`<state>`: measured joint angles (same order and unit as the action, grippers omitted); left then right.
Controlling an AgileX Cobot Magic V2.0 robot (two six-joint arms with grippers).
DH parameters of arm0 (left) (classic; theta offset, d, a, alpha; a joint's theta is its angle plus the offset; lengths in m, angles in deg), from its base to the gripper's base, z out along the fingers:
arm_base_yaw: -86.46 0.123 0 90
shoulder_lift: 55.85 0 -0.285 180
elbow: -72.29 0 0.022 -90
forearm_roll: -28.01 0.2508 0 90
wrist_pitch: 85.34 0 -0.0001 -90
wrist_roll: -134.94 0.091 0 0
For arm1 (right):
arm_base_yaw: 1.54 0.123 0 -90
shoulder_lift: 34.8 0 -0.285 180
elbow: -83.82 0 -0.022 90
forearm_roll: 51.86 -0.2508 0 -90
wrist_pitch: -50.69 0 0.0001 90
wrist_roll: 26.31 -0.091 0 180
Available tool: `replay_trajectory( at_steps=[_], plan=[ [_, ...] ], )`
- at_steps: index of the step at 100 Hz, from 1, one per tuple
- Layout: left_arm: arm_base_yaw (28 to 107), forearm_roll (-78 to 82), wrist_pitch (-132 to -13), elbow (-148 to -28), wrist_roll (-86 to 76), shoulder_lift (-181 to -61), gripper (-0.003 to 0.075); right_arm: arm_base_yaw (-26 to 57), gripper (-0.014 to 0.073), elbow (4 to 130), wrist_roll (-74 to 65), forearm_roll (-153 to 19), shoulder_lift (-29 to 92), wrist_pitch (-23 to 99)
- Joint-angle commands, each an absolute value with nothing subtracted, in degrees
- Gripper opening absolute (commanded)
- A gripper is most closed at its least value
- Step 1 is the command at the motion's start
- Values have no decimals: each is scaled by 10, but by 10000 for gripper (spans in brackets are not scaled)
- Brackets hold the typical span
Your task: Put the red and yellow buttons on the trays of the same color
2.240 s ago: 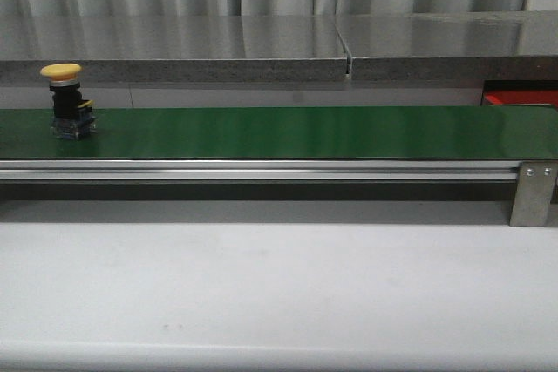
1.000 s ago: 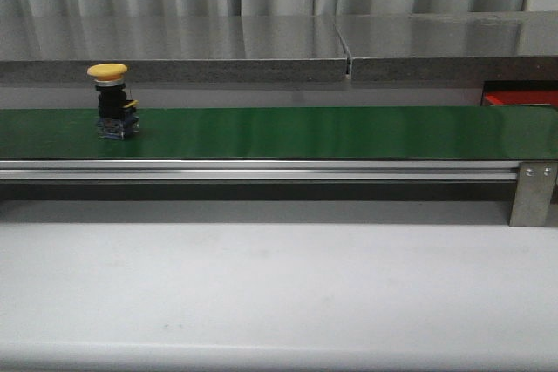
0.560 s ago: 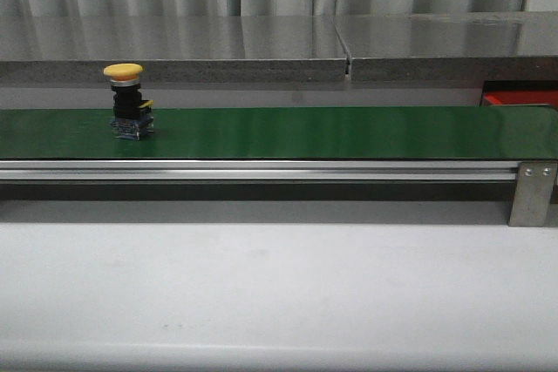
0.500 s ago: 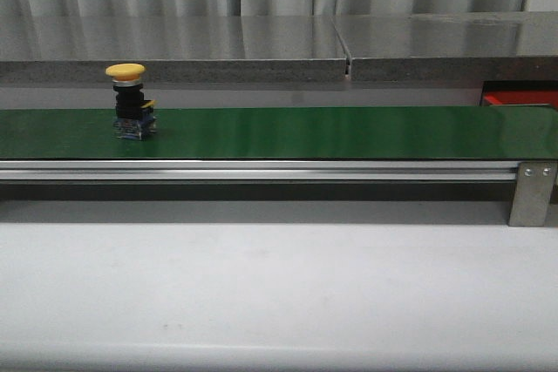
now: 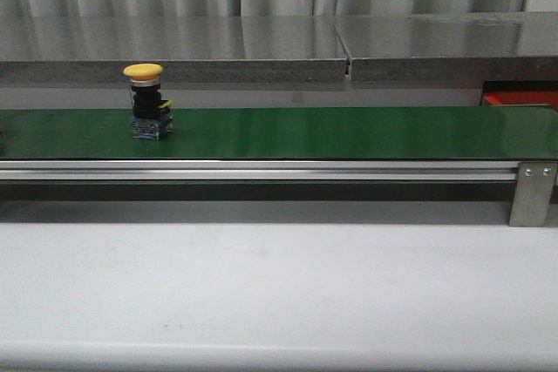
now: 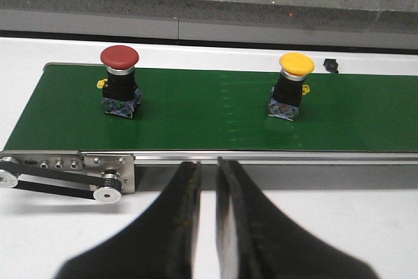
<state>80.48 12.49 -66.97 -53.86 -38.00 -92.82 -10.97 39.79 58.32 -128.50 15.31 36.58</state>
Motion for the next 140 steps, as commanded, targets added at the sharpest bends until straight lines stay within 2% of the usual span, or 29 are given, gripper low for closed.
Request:
replay_trajectory(
  at_steps=[1,40,49,54,61,73,80,82,97,115,140],
  plan=[
    [800,110,-713,-543,-383,-903,-20,-109,-59,413,582,-1298,150,377],
    [800,109,-713,-539,-383,-886,-20,-109,-59,413,582,-1298,153,369],
    [800,109,-713,-539,-383,-886,-20,-109,-23,413,582,-1298,158,353],
    [800,109,-713,-539,-383,-886,-20,-109,30,413,582,-1298,158,343],
    [800,109,-713,-539,-383,-886,-20,-109,161,413,582,-1298,158,336],
    [800,109,-713,-539,-383,-886,-20,-109,503,413,582,-1298,158,335],
    [800,109,-713,-539,-383,-886,-20,-109,654,413,582,-1308,158,335],
    [800,109,-713,-539,-383,-886,-20,-109,673,413,582,-1312,158,335],
    [800,109,-713,-539,-383,-886,-20,-109,615,413,582,-1358,158,341],
    [800,109,-713,-539,-383,-886,-20,-109,611,421,586,-1391,170,361],
    [800,109,-713,-539,-383,-886,-20,-109,611,495,612,-1377,296,225]
  ],
)
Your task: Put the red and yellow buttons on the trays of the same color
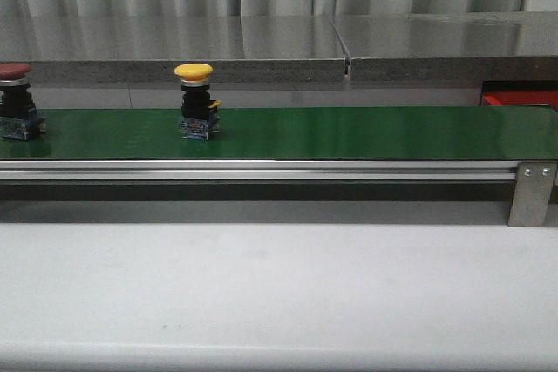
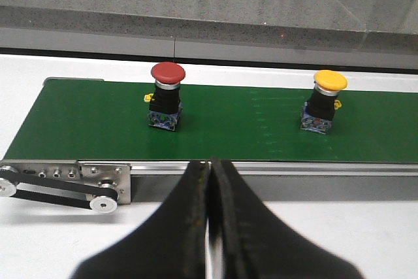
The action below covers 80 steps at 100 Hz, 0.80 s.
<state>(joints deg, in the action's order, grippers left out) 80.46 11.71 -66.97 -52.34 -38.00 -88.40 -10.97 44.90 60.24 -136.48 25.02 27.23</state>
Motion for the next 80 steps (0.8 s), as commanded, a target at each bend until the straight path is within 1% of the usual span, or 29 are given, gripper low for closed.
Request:
replay_trajectory(
  at_steps=[1,19,44,65,80],
  plan=[
    [800,109,-713,-539,-383,-886,-20,-109,611,498,612,-1376,301,220],
    [800,109,-713,-539,-383,-886,-20,-97,611,592,613,-1327,432,181],
    [800,109,-713,-539,-383,-886,-20,-30,611,705,613,-1233,584,181],
    [800,109,-713,-539,-383,-886,-20,38,611,775,616,-1183,667,182],
    [800,109,-713,-539,-383,-886,-20,76,611,810,650,-1172,708,182]
  ],
)
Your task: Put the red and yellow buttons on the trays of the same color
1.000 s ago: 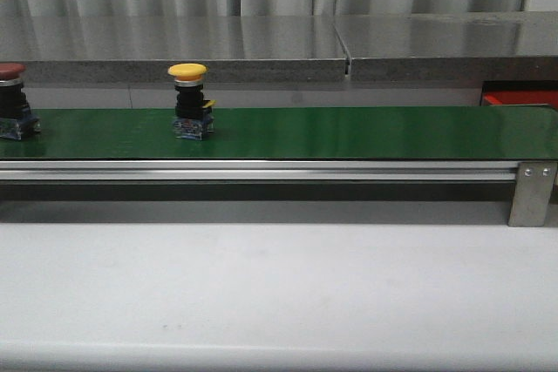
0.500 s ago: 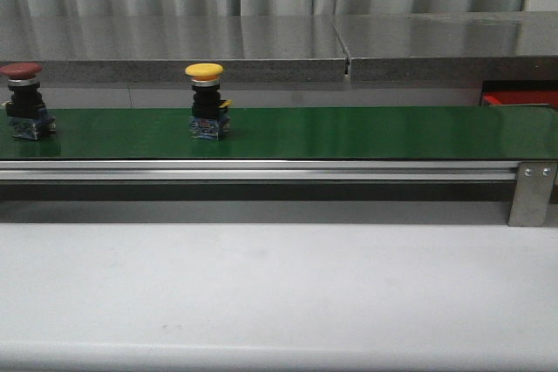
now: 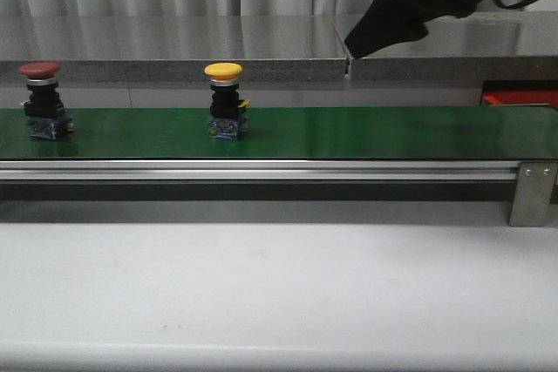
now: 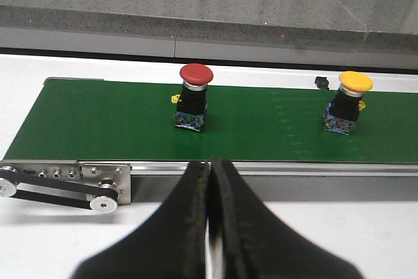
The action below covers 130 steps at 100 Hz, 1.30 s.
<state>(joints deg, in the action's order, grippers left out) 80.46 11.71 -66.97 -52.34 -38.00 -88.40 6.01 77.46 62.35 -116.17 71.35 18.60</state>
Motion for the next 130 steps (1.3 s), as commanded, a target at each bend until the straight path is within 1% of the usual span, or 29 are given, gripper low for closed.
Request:
replay_trajectory(
  at_steps=[1,15,37,61,81,130],
  plan=[
    [800,109,-713,-539,-383,-886,-20,79,611,811,651,-1172,710,182],
    [800,109,-713,-539,-383,-886,-20,99,611,839,664,-1172,742,170],
    [800,109,-713,-539,-383,-886,-20,105,611,862,664,-1177,775,149],
    [800,109,-713,-539,-383,-886,-20,105,611,865,675,-1185,788,131],
    [800,109,-713,-539,-383,-886,-20,105,611,865,719,-1244,800,111],
    [800,109,-713,-539,-383,-886,-20,105,611,883,727,-1268,824,98]
  ],
)
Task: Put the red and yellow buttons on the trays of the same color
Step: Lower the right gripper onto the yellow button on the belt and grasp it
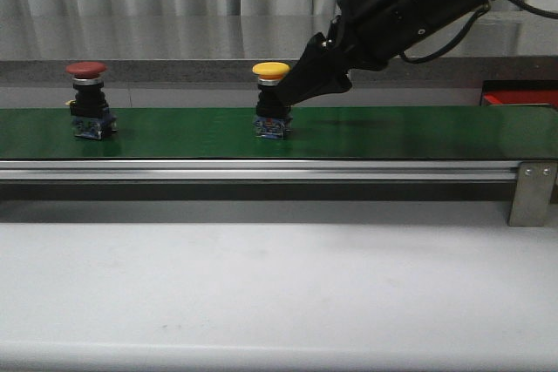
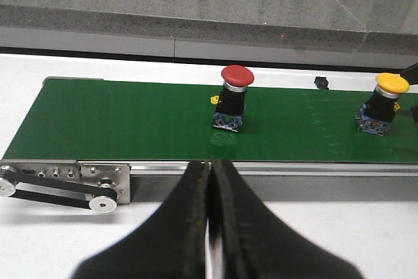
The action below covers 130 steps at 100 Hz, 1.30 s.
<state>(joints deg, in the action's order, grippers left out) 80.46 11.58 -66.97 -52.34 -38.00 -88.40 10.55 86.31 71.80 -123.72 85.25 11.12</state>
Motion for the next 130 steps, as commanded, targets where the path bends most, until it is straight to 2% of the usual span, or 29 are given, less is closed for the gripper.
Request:
replay_trajectory(
  at_steps=[1,83,93,117,130],
  plan=[
    [800,109,-713,-539,-383,-886,-20,105,611,883,727,-1268,824,98],
    [800,109,-713,-539,-383,-886,-20,105,604,883,739,-1268,825,114],
    [800,109,-713,-539,-383,-886,-20,105,527,883,739,-1268,825,118],
    [800,109,-713,-539,-383,-886,-20,104,216,883,739,-1264,825,142],
    [800,109,-713,-539,-383,-886,-20,103,166,883,736,-1263,820,146]
  ],
)
